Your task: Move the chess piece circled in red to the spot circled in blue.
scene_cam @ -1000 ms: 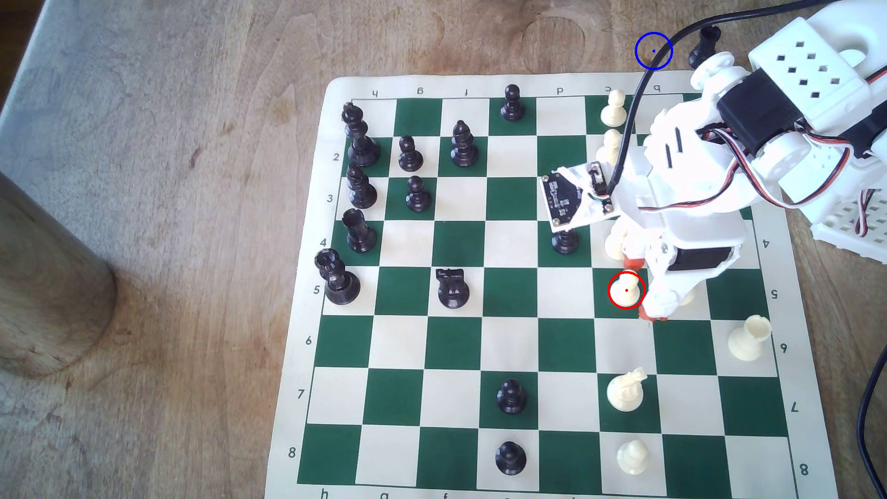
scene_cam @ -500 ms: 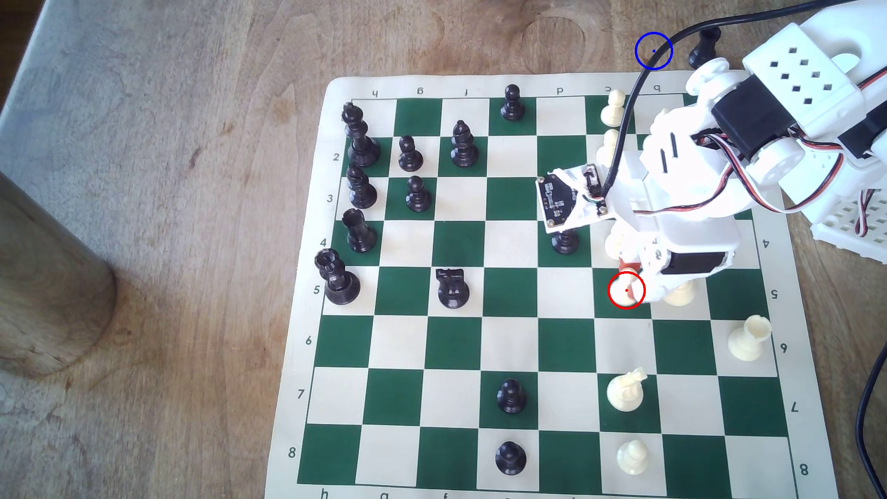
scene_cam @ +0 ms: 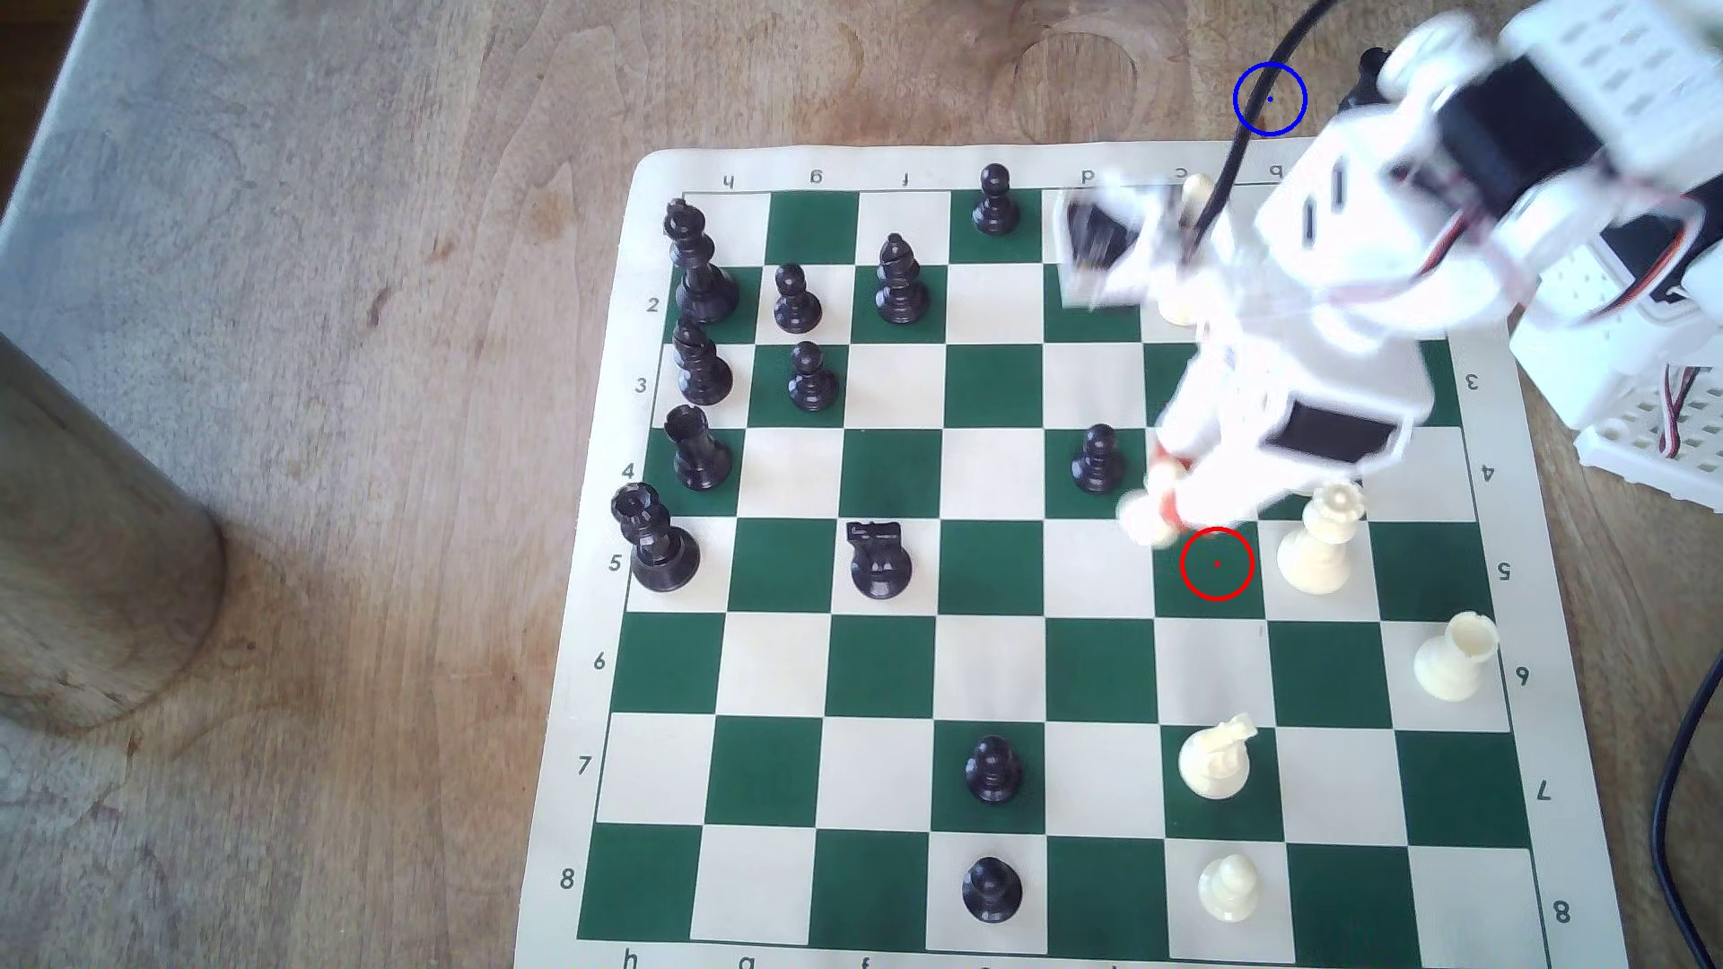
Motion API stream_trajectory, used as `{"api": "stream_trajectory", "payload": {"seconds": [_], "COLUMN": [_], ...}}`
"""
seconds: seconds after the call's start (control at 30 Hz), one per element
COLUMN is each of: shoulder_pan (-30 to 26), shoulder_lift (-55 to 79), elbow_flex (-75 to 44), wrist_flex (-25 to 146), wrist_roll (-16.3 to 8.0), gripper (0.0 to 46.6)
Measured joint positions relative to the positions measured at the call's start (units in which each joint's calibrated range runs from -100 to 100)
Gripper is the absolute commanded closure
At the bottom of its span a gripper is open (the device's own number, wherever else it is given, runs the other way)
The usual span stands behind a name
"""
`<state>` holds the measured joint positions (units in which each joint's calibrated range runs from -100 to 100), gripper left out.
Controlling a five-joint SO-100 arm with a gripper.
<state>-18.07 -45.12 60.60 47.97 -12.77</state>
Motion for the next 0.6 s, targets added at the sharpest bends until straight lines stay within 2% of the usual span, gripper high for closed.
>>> {"api": "stream_trajectory", "payload": {"seconds": [0.13,0.23,0.3,0.4,0.43,0.53,0.6], "shoulder_pan": [6.19,8.78,13.79,17.18,20.43,23.16,27.43], "shoulder_lift": [-8.88,-11.4,-13.49,-15.92,-17.18,-19.02,-20.28], "elbow_flex": [0.0,-0.81,-2.35,-2.71,-2.71,-2.71,-2.71], "wrist_flex": [2.15,3.11,3.9,4.86,5.58,6.69,7.49], "wrist_roll": [0.0,0.0,0.49,1.9,2.0,3.08,3.32], "gripper": [46.3,46.3,46.3,46.3,46.3,46.3,46.3]}}
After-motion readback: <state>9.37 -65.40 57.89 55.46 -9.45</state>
